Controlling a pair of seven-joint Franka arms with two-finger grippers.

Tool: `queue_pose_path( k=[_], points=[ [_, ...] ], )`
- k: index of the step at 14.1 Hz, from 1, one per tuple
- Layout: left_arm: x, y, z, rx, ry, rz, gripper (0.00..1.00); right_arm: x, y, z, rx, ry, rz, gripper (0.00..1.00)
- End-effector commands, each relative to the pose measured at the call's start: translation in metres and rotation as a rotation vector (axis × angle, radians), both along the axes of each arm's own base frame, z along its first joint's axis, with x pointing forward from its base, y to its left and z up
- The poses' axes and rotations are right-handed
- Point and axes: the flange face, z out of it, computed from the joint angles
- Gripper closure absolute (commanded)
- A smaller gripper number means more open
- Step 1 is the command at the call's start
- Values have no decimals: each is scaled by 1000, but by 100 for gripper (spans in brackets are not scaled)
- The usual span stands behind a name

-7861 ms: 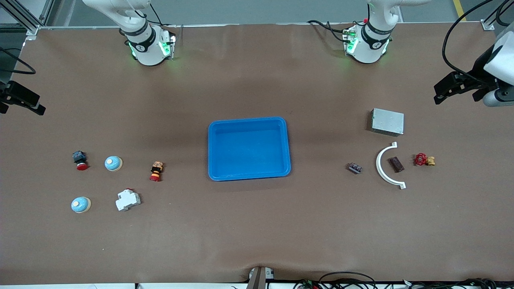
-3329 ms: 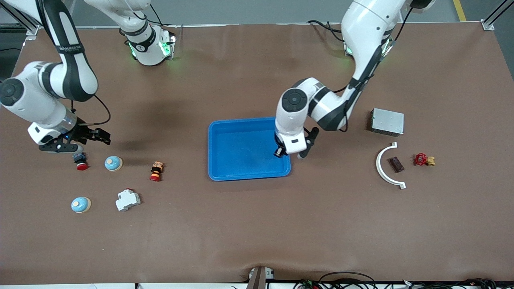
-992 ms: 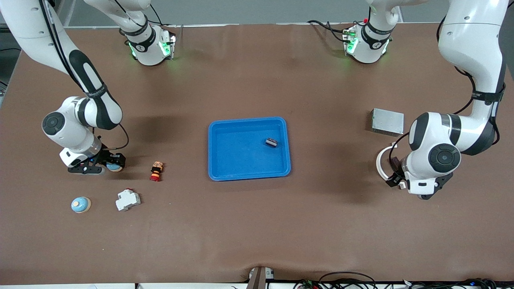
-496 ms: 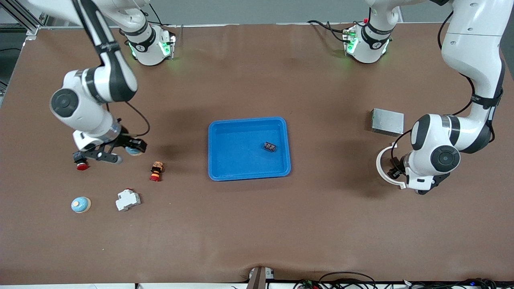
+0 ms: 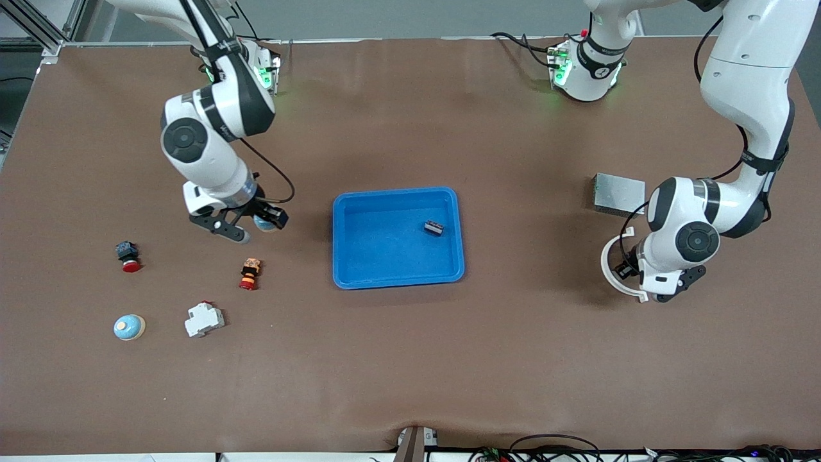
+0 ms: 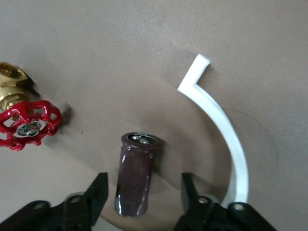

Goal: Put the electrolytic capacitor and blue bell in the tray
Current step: 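Grasp the second capacitor while the right gripper carries the bell to the tray, then carry the capacitor into the tray while the right gripper lowers the bell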

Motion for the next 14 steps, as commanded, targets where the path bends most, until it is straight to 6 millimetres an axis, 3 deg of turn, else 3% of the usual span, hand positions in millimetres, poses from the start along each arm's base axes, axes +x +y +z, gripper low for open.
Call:
queue_pose_path(
  k=[1, 2, 4, 8, 14],
  points=[
    [-8, 11, 11, 13, -20, -14, 82, -13, 44, -29, 7, -14, -47, 100],
    [-6, 10, 19, 17, -36, -3, 100, -16, 58, -40, 13, -26, -57, 100],
    [-1, 1, 41, 16, -65, -8, 100, -27, 82, -54, 14, -24, -66, 100],
    [11, -37, 92, 0, -135, -27, 100, -44, 119, -67, 19, -27, -99, 100],
    [22, -151, 150, -45, -201, 139, 100, -57, 160, -89, 9, -19, -133, 100]
  ],
)
